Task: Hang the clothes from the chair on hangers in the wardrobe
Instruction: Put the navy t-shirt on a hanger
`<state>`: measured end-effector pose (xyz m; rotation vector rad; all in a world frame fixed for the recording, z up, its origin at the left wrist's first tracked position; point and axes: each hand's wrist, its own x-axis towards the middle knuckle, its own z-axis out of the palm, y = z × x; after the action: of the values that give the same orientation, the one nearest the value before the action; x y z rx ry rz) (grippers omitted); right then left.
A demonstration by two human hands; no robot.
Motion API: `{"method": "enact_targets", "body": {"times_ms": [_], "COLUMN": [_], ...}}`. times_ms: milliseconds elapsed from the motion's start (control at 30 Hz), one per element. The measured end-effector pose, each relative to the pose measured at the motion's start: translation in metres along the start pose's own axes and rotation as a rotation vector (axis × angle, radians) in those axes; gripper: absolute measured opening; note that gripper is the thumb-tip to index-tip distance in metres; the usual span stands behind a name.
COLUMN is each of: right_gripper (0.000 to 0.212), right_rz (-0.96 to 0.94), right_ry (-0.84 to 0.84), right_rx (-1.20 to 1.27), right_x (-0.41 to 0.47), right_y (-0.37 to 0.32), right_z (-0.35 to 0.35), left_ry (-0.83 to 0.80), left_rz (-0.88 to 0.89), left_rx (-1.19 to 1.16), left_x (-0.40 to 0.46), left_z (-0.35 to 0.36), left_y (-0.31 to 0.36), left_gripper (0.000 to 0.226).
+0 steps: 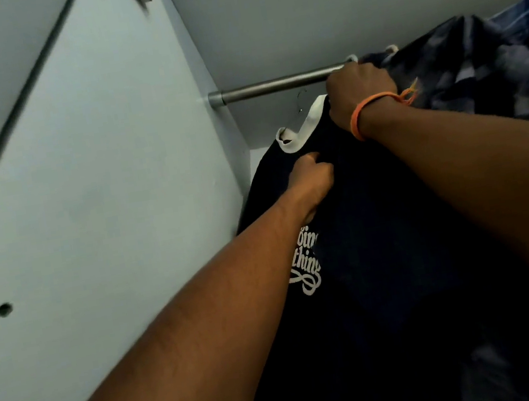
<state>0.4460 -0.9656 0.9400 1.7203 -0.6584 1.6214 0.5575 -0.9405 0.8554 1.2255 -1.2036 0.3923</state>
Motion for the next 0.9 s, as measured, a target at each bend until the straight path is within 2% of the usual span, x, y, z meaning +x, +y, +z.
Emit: {"method": "enact_targets", "body": {"times_ms": [100,267,400,533,700,800,900], "right_gripper": [0.031,0.032,0.033,0.03,0.03,0.032,0.031], "right_rz": [0.025,0.017,0.013,0.03,0.07,0.116,0.184], "right_ry": [0.035,0.094,0.105,0.134,0.111,0.091,0.083], "right_rx": [-0.004,-0.028,-0.077,-0.098,0.083,0.238,0.432], "right_x": [0.017,0.016,0.003,0.0,-0.017,-0.041,-0.07], "right_y": [0.003,0.005,0.011,0.014,0.013,0.021,0.032], "right_z": [-0.003,-0.01,-0.022,-0.043,-0.073,-0.088,-0.107], "left_ry": [0.005,0.029,0.013,-0.012,0.051,0.092,0.125], "left_rz": [0.028,0.087,0.101,0.076,0.026,0.014,0.001], "left_rx": [0.001,-0.021,0.004,-0.023,-0.019,0.041,0.079], "left_x": [0.015,0.019,0.008,-0.008,-0.035,-0.064,-0.105], "left_z": [-0.003,-0.006,0.001,0.006,-0.003,-0.011,-0.014], "left_y": [0.007,0.019,0.02,0.025,0.035,0.051,0.073], "left_gripper": [0.056,0.043,0.023,0.041,0.048,0.024,0.026]}}
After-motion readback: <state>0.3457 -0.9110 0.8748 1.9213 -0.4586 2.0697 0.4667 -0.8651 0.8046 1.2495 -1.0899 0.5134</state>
